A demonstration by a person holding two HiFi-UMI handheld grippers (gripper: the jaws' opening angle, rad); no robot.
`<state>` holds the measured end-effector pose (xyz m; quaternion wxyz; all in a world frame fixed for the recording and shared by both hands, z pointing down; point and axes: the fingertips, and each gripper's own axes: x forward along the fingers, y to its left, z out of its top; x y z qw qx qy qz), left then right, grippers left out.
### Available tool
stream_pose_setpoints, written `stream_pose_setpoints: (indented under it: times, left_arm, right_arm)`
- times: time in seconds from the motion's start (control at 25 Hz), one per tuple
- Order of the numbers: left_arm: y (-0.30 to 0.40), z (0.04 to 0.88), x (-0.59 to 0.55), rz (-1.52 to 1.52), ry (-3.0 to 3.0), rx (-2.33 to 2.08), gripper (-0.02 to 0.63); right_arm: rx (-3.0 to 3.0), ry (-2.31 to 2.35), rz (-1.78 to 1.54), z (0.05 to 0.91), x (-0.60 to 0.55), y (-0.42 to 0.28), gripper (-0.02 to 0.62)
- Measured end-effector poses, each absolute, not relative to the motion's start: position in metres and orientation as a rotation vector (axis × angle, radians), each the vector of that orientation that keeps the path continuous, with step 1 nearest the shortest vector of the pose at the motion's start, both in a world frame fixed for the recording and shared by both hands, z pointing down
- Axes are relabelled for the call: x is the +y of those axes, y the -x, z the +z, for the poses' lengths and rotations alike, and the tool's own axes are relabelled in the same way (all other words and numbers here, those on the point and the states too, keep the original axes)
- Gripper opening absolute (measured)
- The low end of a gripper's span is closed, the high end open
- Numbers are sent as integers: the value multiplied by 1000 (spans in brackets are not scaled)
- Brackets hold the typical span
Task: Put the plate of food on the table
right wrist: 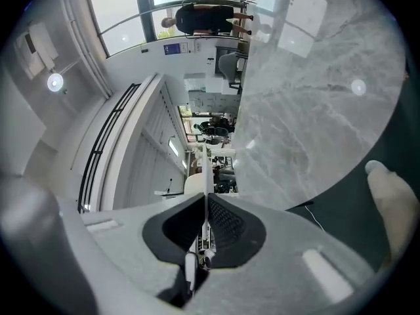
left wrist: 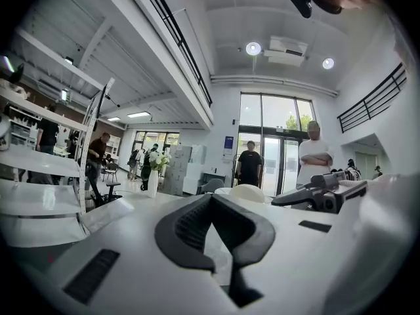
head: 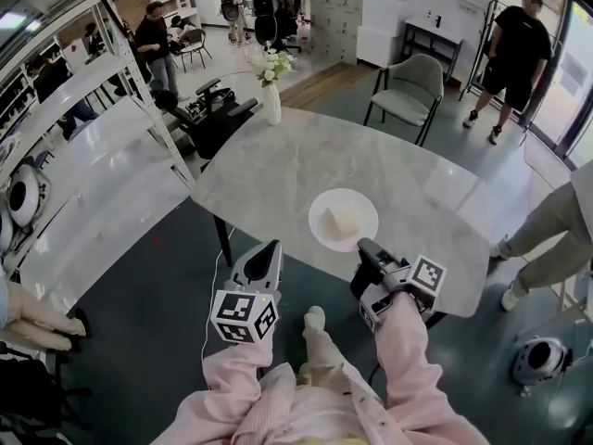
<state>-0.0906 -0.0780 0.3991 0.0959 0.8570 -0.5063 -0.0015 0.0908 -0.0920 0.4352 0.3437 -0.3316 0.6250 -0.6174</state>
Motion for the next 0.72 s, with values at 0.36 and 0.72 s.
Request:
stream_pose_setpoints:
  times: [0.36, 0.72]
  left_arm:
    - [103, 415, -166, 17, -2490, -1515, -2]
    - [105, 430, -274, 59, -2450, -1500, -2]
  right_arm:
    - [1650, 855, -1630, 451, -181, -81, 15]
    - [1670, 864, -1662, 466, -283, -77, 15]
